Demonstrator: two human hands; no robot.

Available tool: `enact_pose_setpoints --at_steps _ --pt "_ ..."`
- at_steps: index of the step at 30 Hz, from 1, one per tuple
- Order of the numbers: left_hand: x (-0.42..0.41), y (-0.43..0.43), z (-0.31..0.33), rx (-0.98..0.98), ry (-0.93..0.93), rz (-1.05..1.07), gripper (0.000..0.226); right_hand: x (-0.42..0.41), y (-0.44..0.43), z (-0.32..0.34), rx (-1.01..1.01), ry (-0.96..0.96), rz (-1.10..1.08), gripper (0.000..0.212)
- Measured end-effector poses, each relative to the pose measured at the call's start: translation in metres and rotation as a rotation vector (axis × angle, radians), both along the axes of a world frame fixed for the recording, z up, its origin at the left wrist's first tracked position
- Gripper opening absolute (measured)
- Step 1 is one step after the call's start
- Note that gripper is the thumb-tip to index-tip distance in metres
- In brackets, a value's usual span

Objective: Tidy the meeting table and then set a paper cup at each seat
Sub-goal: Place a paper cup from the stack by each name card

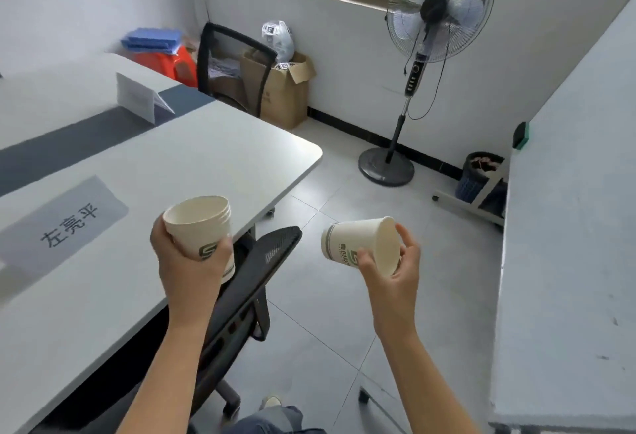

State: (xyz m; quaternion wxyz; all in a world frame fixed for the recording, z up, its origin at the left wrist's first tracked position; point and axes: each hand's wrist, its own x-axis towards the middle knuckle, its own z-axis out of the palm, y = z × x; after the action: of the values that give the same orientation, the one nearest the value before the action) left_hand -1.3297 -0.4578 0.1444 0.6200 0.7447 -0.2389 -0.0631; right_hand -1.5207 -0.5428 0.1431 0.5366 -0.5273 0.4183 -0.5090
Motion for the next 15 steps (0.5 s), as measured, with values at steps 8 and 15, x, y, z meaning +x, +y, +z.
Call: enact_pose_setpoints --at_steps 8,15 --pt "0.06 -0.012 -0.033 0.132 0.082 0.278 0.074 0.102 -0.071 -0.008 -0.079 0.194 0.259 0.06" --pt "0.067 -0.009 -0.05 0.182 0.14 0.508 0.08 0.16 -0.118 -0.023 -0.11 0.455 0.615 0.075"
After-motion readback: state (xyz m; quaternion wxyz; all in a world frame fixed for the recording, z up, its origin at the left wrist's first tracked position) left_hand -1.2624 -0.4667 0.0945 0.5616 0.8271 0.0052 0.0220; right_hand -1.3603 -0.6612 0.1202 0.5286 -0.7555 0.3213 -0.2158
